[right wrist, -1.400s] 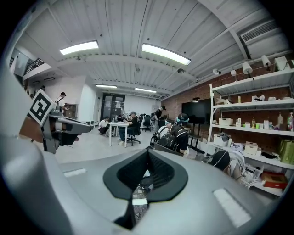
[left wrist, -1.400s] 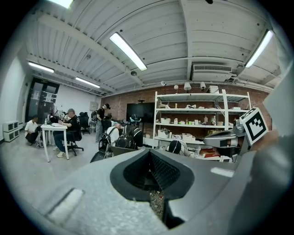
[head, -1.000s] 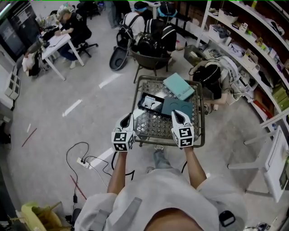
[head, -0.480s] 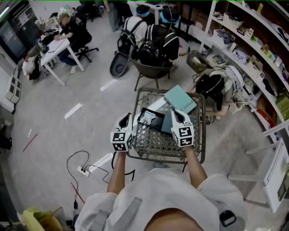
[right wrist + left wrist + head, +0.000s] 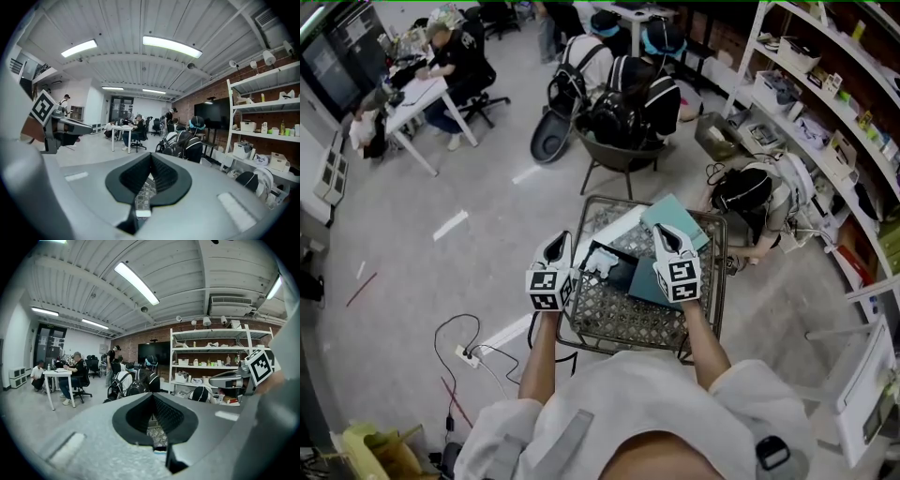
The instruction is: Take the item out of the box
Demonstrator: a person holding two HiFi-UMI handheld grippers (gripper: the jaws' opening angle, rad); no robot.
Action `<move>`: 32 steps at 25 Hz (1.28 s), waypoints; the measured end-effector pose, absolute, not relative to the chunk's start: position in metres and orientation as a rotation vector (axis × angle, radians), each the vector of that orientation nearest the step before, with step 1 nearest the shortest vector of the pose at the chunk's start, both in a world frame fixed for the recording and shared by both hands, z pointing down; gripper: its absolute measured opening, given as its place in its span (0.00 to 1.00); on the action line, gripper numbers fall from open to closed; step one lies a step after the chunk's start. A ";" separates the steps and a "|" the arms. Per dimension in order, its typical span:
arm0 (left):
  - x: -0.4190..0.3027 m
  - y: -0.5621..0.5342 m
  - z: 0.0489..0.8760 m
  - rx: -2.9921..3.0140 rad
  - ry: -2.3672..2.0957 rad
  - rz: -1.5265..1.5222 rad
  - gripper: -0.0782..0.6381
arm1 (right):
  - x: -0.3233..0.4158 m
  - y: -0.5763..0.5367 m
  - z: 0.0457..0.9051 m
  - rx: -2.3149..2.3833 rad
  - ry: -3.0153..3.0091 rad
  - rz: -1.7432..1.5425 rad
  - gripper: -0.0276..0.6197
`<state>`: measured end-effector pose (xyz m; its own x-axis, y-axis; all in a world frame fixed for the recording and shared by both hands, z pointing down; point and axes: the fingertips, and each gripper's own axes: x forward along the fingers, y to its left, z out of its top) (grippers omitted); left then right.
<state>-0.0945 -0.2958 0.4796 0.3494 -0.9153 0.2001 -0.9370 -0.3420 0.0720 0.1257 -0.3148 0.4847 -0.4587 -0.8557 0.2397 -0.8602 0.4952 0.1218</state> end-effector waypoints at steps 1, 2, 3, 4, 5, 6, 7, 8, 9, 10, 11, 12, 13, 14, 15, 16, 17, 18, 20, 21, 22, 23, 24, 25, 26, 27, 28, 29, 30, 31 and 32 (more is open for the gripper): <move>-0.096 -0.300 0.481 2.427 -1.693 0.189 0.11 | 0.124 -0.319 0.485 1.441 -2.482 0.023 0.04; -0.098 -0.303 0.482 2.420 -1.700 0.195 0.11 | 0.121 -0.323 0.485 1.428 -2.491 0.021 0.04; -0.099 -0.305 0.484 2.414 -1.706 0.200 0.11 | 0.120 -0.326 0.486 1.415 -2.497 0.018 0.04; -0.100 -0.306 0.486 2.408 -1.710 0.207 0.11 | 0.119 -0.328 0.488 1.403 -2.501 0.015 0.04; -0.099 -0.308 0.488 2.405 -1.712 0.213 0.11 | 0.119 -0.330 0.489 1.394 -2.504 0.012 0.04; -0.097 -0.310 0.489 2.404 -1.713 0.218 0.11 | 0.119 -0.333 0.490 1.387 -2.507 0.011 0.04; -0.096 -0.313 0.490 2.403 -1.713 0.221 0.11 | 0.119 -0.336 0.492 1.382 -2.508 0.012 0.04; -0.095 -0.315 0.491 2.401 -1.714 0.225 0.11 | 0.119 -0.338 0.494 1.378 -2.509 0.016 0.04; -0.095 -0.317 0.492 2.399 -1.713 0.229 0.11 | 0.119 -0.340 0.497 1.376 -2.508 0.022 0.04; -0.095 -0.319 0.494 2.396 -1.713 0.233 0.11 | 0.119 -0.342 0.500 1.374 -2.507 0.029 0.04; -0.095 -0.320 0.495 2.394 -1.712 0.238 0.11 | 0.118 -0.343 0.503 1.370 -2.507 0.037 0.04; -0.094 -0.322 0.496 2.393 -1.710 0.243 0.11 | 0.117 -0.345 0.505 1.363 -2.510 0.045 0.04; -0.094 -0.324 0.497 2.394 -1.708 0.248 0.11 | 0.116 -0.346 0.508 1.355 -2.514 0.052 0.04; -0.094 -0.325 0.498 2.395 -1.706 0.252 0.11 | 0.115 -0.347 0.509 1.348 -2.519 0.058 0.04; -0.095 -0.326 0.499 2.394 -1.703 0.256 0.11 | 0.113 -0.347 0.511 1.345 -2.521 0.065 0.04; -0.095 -0.327 0.500 2.391 -1.700 0.260 0.11 | 0.112 -0.348 0.513 1.344 -2.519 0.072 0.04; -0.096 -0.327 0.502 2.388 -1.697 0.263 0.11 | 0.111 -0.348 0.515 1.343 -2.516 0.077 0.04; -0.096 -0.328 0.504 2.384 -1.693 0.266 0.11 | 0.109 -0.349 0.517 1.341 -2.513 0.081 0.04; -0.097 -0.330 0.509 2.380 -1.681 0.272 0.11 | 0.106 -0.352 0.521 1.334 -2.505 0.084 0.04; -0.097 -0.330 0.512 2.380 -1.674 0.275 0.11 | 0.105 -0.352 0.524 1.332 -2.498 0.087 0.04; -0.097 -0.331 0.515 2.381 -1.666 0.277 0.11 | 0.104 -0.353 0.527 1.333 -2.491 0.091 0.04; -0.098 -0.333 0.518 2.382 -1.657 0.279 0.11 | 0.103 -0.354 0.530 1.336 -2.483 0.096 0.04; -0.100 -0.334 0.521 2.382 -1.648 0.281 0.11 | 0.101 -0.355 0.533 1.340 -2.477 0.102 0.04; -0.101 -0.336 0.525 2.382 -1.638 0.283 0.11 | 0.099 -0.355 0.537 1.342 -2.471 0.108 0.04; -0.103 -0.337 0.528 2.381 -1.629 0.285 0.11 | 0.096 -0.355 0.541 1.342 -2.463 0.115 0.04; -0.105 -0.338 0.531 2.380 -1.620 0.287 0.11 | 0.094 -0.355 0.544 1.342 -2.455 0.124 0.04; -0.107 -0.339 0.534 2.380 -1.611 0.288 0.11 | 0.091 -0.354 0.548 1.341 -2.445 0.133 0.04; -0.109 -0.339 0.537 2.380 -1.603 0.290 0.11 | 0.089 -0.353 0.552 1.339 -2.436 0.142 0.04; -0.112 -0.340 0.540 2.378 -1.596 0.291 0.11 | 0.086 -0.353 0.557 1.337 -2.428 0.150 0.04; -0.114 -0.339 0.543 2.375 -1.589 0.293 0.11 | 0.083 -0.352 0.562 1.335 -2.420 0.158 0.04; -0.116 -0.339 0.547 2.372 -1.582 0.296 0.11 | 0.080 -0.351 0.566 1.332 -2.411 0.167 0.04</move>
<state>-0.1159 -0.3389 0.5469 0.3814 -0.8681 0.3177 -0.9242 -0.3648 0.1129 0.0805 -0.3505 0.5663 -0.4789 -0.7906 0.3816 -0.8355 0.5439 0.0781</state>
